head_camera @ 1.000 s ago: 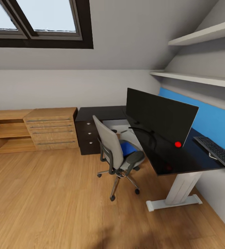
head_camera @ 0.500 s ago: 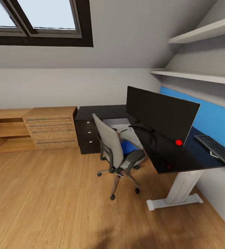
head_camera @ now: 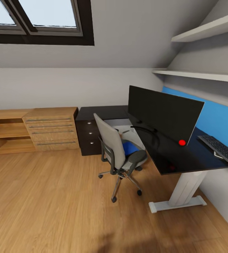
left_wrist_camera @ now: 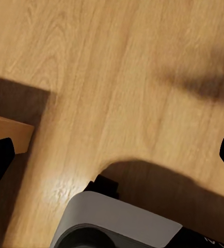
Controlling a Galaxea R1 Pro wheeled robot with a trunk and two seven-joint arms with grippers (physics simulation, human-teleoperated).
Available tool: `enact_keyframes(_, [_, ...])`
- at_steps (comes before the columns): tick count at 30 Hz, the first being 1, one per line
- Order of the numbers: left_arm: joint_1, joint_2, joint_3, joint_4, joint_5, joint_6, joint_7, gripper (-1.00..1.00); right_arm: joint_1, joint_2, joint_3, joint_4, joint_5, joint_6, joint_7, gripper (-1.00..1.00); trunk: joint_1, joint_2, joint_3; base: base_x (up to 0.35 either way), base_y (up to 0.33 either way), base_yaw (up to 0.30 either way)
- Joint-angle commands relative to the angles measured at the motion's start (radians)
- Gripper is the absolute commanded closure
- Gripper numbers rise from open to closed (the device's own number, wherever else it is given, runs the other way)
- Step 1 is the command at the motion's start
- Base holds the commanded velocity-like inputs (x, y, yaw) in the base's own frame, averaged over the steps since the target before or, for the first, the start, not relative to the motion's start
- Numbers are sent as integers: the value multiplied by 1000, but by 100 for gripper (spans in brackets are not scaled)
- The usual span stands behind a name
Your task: In the bedroom, organize the workspace by keeping the computer under the desk, ensuring the monitor is on the desk, placing the keyboard on the desk next to the monitor, placing the mouse on the desk next to the keyboard, moving the folder from the swivel chair onto the desk next to the mouse, stacking the notebook on top of the folder with the pen on top of the notebook, and positioning the swivel chair next to the desk.
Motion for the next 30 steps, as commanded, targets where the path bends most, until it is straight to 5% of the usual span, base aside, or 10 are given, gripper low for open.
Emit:
enact_keyframes(1, [-1,1,-9,0,6,-4,8,-100,-1,0,7,1,7,0,-10,-100,4,-8,-4,0,0,0])
enact_keyframes(9, [-1,5,-7,-31,6,-2,10,-100,-1,1,7,0,7,-1,-10,-100,35,-64,-29,0,0,0])
enact_keyframes(10, [-4,-1,-7,-343,4,159,233,-100,-2,6,2,-85,-5,0,-15,-100,38,-71,-32,0,0,0])
enact_keyframes(14, [-22,-1,-7,-504,5,368,288,-100,-9,5,1,-221,-41,74,-18,-100,54,-99,-45,0,0,0])
enact_keyframes(17, [-116,-14,-7,-576,9,573,304,-100,-40,6,1,-381,-111,238,-17,-100,65,-120,-54,0,0,0])
enact_keyframes(20, [-296,-71,-8,-527,9,713,313,-100,-139,9,1,-476,-169,440,-15,-100,77,-141,-64,0,0,0])
enact_keyframes(24, [-456,-99,-8,-424,8,764,317,-100,-264,18,1,-502,-200,561,-15,-100,92,-169,-76,0,0,0])
enact_keyframes(27, [-651,-114,-6,-321,10,791,312,-100,-423,45,1,-498,-245,661,-14,-100,104,-190,-86,0,0,0])
enact_keyframes(30, [-703,-118,-1,-329,23,797,310,-100,-487,75,1,-487,-270,718,-14,-100,115,-211,-95,0,0,0])
